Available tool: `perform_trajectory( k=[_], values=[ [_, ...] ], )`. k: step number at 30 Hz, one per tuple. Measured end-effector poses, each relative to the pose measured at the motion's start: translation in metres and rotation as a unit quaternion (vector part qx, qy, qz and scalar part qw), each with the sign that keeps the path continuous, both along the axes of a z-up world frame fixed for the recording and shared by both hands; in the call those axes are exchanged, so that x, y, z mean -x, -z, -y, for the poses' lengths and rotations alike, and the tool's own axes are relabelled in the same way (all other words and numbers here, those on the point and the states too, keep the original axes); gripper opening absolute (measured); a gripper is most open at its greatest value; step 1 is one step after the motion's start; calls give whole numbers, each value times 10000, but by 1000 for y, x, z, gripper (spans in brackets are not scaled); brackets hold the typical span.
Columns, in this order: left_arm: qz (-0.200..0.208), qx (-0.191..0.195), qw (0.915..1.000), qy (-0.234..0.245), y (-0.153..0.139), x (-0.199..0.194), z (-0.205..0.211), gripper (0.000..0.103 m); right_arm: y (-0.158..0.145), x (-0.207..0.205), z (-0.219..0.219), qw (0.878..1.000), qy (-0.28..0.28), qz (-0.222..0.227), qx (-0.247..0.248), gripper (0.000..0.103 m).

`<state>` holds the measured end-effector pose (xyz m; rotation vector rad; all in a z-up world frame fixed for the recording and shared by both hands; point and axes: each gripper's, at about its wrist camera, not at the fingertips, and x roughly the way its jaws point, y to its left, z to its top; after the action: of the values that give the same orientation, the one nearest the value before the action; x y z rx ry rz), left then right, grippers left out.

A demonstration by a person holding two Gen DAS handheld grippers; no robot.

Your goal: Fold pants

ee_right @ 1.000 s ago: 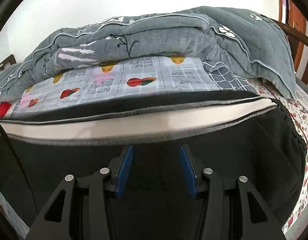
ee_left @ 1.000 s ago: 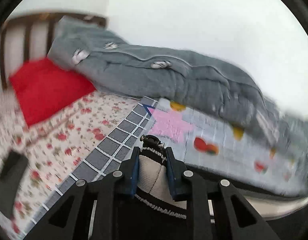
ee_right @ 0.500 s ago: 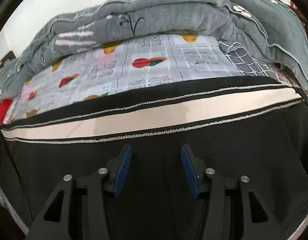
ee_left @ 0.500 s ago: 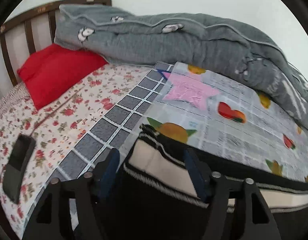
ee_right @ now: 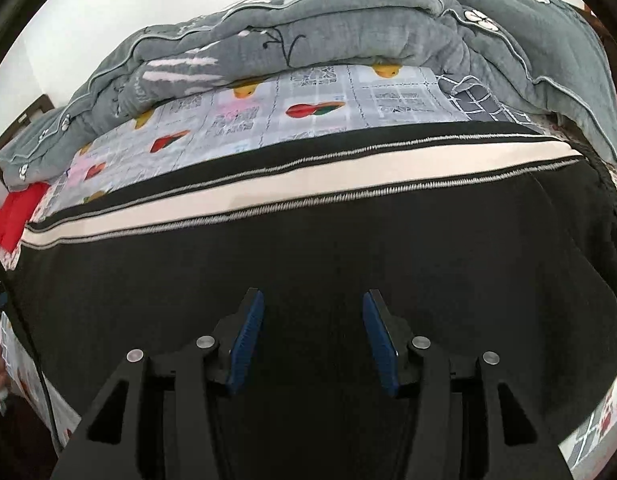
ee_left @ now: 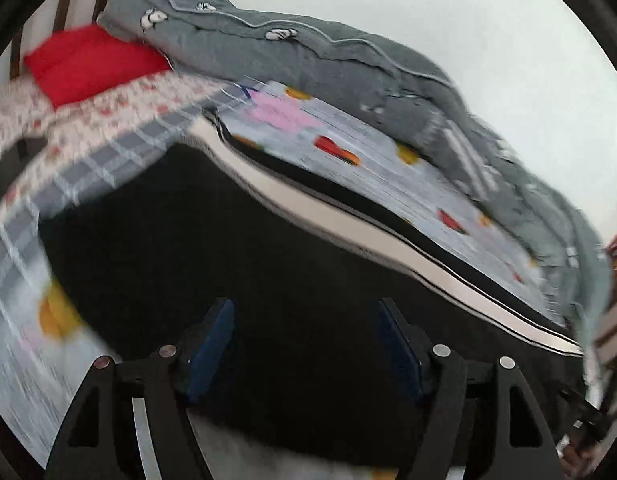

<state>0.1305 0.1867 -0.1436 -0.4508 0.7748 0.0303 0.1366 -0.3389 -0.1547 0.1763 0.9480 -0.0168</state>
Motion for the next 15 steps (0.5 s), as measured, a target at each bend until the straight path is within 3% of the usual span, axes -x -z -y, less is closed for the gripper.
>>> perform_trajectory(
  k=[2,9,15],
  values=[
    [-26,139,9998,125,7,22,9,71,-3,10,-3,9999,-70,41,-67,51],
    [-275,-48,9995,-128,27,65,10,71,-11,40,-15,9996,-253,92,7,51],
    [-267,345,9980,-460,29,90,-14,71,-14,77,-15,9994,-288,31,210,51]
  ],
)
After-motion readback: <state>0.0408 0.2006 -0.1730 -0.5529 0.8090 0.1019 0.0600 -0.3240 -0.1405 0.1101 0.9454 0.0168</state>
